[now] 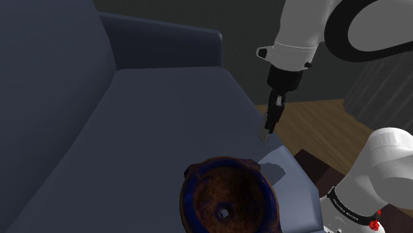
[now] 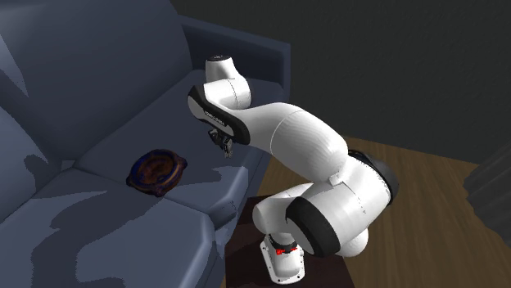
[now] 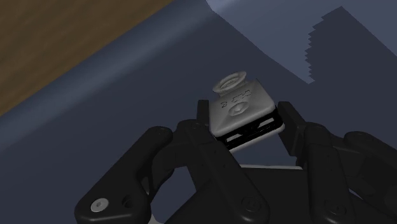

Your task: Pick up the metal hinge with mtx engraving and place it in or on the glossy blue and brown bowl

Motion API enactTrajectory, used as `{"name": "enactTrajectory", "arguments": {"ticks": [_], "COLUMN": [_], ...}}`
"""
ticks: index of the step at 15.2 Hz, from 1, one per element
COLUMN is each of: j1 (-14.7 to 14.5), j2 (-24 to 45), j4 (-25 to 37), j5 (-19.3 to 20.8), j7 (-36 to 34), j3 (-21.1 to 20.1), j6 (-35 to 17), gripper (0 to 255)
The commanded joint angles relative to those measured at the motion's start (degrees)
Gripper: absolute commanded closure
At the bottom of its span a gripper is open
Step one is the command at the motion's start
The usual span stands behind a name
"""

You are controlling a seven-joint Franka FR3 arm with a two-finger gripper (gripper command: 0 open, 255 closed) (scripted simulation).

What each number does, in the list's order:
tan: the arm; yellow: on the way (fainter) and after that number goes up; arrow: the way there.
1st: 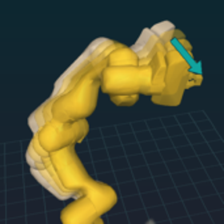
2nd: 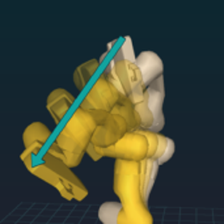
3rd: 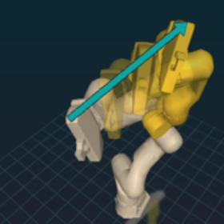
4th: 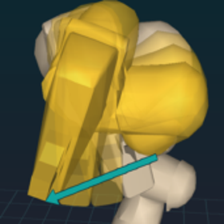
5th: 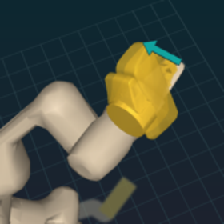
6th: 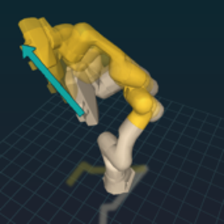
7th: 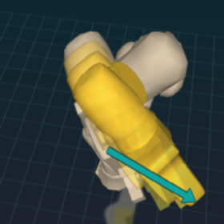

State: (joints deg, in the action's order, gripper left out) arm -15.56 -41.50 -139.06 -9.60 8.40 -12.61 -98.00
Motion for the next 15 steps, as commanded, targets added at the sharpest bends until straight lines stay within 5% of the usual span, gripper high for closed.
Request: {"name": "enactTrajectory", "arguments": {"ticks": [1,15], "j1": [0.0,0.4], "j2": [0.0,1.3], "j4": [0.0,8.4], "j5": [0.0,0.8], "j7": [0.0,-0.4], "j3": [0.0,0.8], "j6": [0.0,7.3], "gripper": [255,255]}}
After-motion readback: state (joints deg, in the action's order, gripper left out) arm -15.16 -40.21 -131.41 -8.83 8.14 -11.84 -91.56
